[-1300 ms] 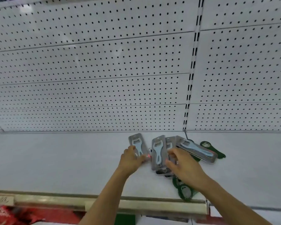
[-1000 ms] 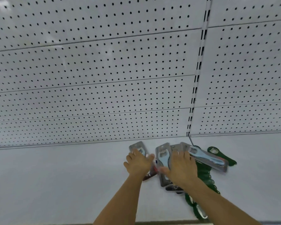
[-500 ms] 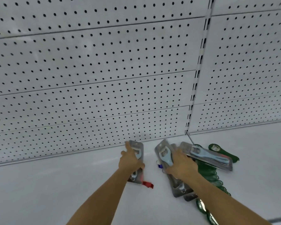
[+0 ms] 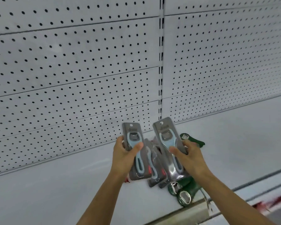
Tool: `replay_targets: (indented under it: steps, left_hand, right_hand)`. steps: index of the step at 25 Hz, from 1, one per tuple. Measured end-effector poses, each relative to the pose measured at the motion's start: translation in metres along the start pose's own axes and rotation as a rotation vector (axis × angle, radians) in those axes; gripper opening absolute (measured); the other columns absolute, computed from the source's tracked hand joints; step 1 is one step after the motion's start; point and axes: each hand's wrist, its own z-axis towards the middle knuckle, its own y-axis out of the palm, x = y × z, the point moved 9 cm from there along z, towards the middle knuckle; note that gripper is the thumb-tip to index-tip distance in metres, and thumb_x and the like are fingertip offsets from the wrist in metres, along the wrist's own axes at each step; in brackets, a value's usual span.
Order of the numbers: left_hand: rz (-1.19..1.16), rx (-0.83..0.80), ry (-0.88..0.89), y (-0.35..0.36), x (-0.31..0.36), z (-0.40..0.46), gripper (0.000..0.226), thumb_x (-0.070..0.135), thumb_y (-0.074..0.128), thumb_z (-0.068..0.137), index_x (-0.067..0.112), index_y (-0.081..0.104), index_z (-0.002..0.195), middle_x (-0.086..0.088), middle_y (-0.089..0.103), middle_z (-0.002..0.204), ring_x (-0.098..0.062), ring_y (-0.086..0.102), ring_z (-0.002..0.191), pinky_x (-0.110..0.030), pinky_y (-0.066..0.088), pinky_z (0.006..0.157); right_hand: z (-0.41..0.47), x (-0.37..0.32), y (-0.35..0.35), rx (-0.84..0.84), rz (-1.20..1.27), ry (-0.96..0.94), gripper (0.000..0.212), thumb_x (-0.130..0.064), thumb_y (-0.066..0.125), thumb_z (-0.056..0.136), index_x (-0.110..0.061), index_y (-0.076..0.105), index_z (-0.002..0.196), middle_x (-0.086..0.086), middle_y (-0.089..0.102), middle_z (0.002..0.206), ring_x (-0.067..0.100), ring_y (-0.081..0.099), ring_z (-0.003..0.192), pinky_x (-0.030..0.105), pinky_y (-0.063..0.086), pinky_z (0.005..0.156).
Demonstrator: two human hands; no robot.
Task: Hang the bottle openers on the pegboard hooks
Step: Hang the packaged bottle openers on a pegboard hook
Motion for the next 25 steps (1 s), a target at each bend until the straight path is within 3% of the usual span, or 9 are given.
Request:
replay_targets:
  steps: [4,9,13,16,21,25]
  left_hand:
    - [0.023,-0.123,0.063,0.094,0.023,-0.037,0.047,0.024,0.082,0.074,0.025,0.054,0.112,0.006,0.071,0.102,-0.012,0.072,0.089,-0.037,0.059,0.08]
    - [-0.009,-0.255,0.104,0.225,0.04,-0.107,0.047,0.022,0.082,0.074,0.027,0.054,0.112,0.012,0.069,0.1,-0.003,0.068,0.089,-0.028,0.054,0.083]
    - [0.035,-0.372,0.149,0.343,0.043,-0.171,0.05,0.023,0.082,0.073,0.028,0.053,0.113,0.008,0.068,0.107,-0.011,0.067,0.096,-0.032,0.053,0.085]
    - [0.055,-0.426,0.184,0.409,0.047,-0.207,0.049,0.026,0.081,0.074,0.031,0.051,0.113,0.009,0.066,0.108,-0.013,0.065,0.099,-0.035,0.054,0.087]
    - [-0.008,-0.518,0.148,0.504,0.053,-0.253,0.048,0.022,0.079,0.076,0.029,0.051,0.115,0.006,0.066,0.109,-0.009,0.066,0.095,-0.023,0.053,0.073]
    - [0.006,-0.575,0.16,0.572,0.057,-0.259,0.051,0.029,0.081,0.071,0.032,0.053,0.112,0.003,0.068,0.109,-0.016,0.068,0.097,-0.042,0.057,0.086]
  right_hand:
    - [-0.024,0.014,-0.092,0.102,0.045,0.008,0.024,-0.029,0.069,0.085,-0.018,0.055,0.103,-0.003,0.065,0.09,0.008,0.065,0.075,0.015,0.05,0.053]
    - [-0.063,0.045,-0.234,0.224,0.06,0.01,0.024,-0.029,0.07,0.085,-0.01,0.059,0.096,0.005,0.067,0.084,0.01,0.066,0.067,0.012,0.047,0.049]
    - [-0.101,0.073,-0.349,0.259,0.07,-0.001,0.021,-0.023,0.069,0.087,-0.007,0.059,0.098,0.008,0.071,0.089,0.013,0.071,0.071,0.02,0.056,0.056]
    - [-0.122,0.089,-0.415,0.314,0.081,-0.027,0.017,-0.018,0.069,0.087,-0.009,0.061,0.099,0.006,0.072,0.089,0.01,0.071,0.07,0.019,0.056,0.055]
    - [-0.139,0.12,-0.505,0.402,0.117,0.018,0.013,-0.019,0.069,0.086,-0.019,0.059,0.094,0.001,0.073,0.09,0.012,0.073,0.073,0.029,0.058,0.065]
    - [-0.13,0.138,-0.563,0.476,0.161,0.032,0.016,-0.017,0.069,0.086,-0.017,0.059,0.098,0.001,0.073,0.096,0.017,0.073,0.082,0.035,0.059,0.071]
